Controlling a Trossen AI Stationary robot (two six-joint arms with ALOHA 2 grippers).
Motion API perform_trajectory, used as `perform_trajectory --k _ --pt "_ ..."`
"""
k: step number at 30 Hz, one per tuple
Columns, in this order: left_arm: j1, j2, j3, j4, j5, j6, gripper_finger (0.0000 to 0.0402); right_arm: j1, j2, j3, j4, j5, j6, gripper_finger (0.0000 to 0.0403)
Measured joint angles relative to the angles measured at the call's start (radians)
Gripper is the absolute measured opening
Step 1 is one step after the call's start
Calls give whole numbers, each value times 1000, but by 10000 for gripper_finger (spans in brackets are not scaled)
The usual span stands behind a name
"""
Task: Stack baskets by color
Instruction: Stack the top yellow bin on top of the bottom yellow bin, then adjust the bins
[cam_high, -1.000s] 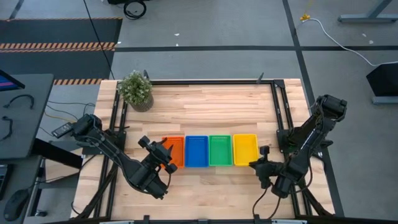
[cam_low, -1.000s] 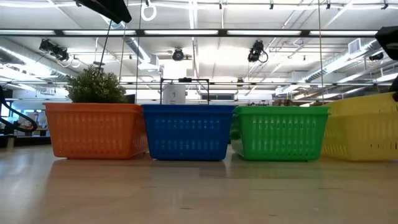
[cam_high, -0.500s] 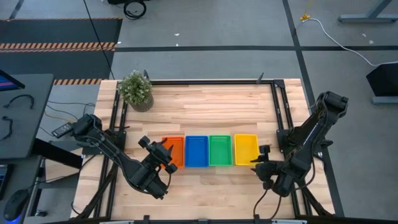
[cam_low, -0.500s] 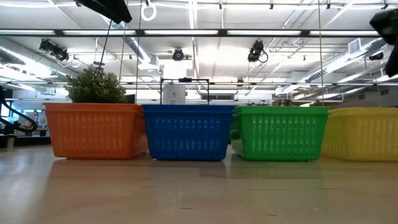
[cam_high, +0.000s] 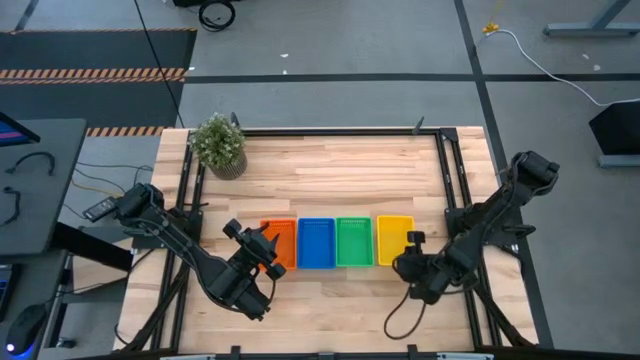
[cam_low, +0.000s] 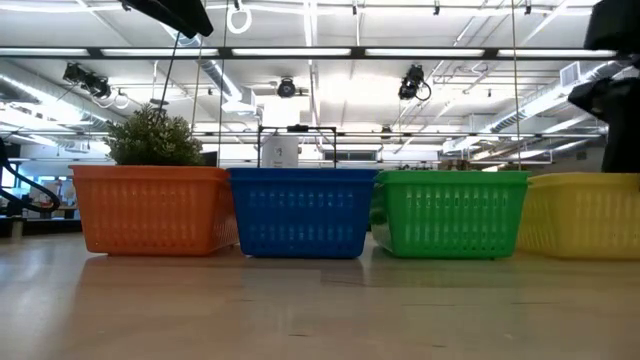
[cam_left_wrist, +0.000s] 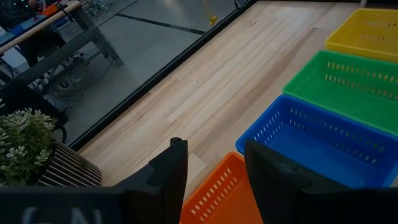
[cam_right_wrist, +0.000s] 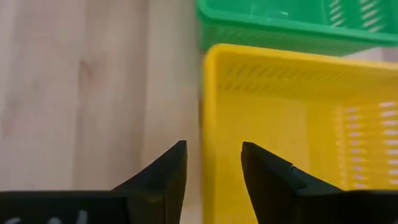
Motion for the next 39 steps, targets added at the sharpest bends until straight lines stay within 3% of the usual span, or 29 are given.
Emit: perform_trajectory --k 5,13,20,26,35,39 --pt "0 0 0 0 0 0 164 -53 0 -5 14 -29 -49 127" --pt "0 0 0 6 0 0 165 -90 0 -5 84 -62 -207 15" --pt "0 0 0 6 0 0 164 -87 0 -5 144 -120 -295 35" --pt "0 0 0 8 20 0 164 -95 0 -5 149 -87 -290 23" --pt "-6 -30 0 -81 423 -10 133 -122 0 -5 157 -46 -292 88" --pt "-22 -30 -52 -74 500 -15 99 -120 -2 9 161 -51 -333 115"
